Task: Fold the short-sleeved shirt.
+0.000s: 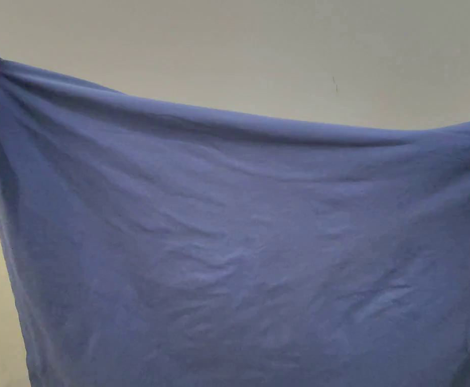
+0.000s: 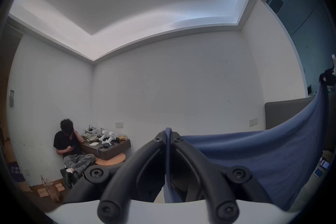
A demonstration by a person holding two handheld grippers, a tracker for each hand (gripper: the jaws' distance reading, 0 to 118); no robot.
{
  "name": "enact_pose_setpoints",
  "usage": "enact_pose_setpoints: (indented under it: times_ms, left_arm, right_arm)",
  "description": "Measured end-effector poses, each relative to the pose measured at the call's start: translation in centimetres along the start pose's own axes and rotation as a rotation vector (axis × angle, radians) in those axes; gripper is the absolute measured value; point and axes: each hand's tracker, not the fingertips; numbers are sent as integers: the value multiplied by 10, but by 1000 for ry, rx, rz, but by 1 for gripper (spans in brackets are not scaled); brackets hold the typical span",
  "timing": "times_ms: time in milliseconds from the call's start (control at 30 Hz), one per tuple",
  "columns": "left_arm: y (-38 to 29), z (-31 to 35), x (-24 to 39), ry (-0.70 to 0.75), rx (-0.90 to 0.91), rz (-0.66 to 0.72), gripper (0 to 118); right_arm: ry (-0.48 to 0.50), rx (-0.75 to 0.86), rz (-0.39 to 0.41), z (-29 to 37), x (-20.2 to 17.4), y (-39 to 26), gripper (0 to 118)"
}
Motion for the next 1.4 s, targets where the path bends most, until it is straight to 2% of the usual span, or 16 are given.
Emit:
enact_pose_setpoints:
  times_ms: [367, 533, 733, 833, 900, 1067, 1133, 1167, 1233, 1333, 1367, 1400]
  left_arm:
    - [48, -58, -14, -11, 8, 13, 0]
    - [53, -97, -14, 4, -14, -9, 0]
    - [51, -143, -8, 22, -53, -23, 0]
    - [46, -169, -1, 27, -88, -42, 0]
    - [41, -185, 5, 27, -114, -51, 0]
    - [27, -229, 21, 27, -160, -86, 0]
    - [22, -248, 26, 13, -193, -64, 0]
    - [19, -257, 29, 15, -203, -53, 0]
    - [11, -278, 36, 26, -219, -45, 0]
    - [-3, -308, 45, 52, -246, -38, 0]
    - [-10, -318, 47, 64, -286, -17, 0]
    - [-16, -327, 49, 67, -310, 13, 0]
  right_arm:
    - [-32, 54, 13, -50, 6, 60, 4]
    - [-77, 91, 125, -82, -12, 67, 4]
    - [-67, 56, 123, -138, -23, 68, 4]
    - [-101, 38, 186, -174, -32, 58, 4]
    - [-98, 24, 185, -195, -36, 52, 4]
    - [-96, -46, 125, -247, -42, 34, 4]
    - [-117, -62, 152, -266, -47, 29, 4]
    - [-145, -76, 195, -276, -50, 29, 4]
    - [-146, -73, 174, -297, -56, 28, 4]
    - [-119, -85, 75, -315, -55, 22, 4]
    - [-76, -104, 85, -330, -53, 18, 4]
    - [-79, -115, 89, -339, -53, 14, 4]
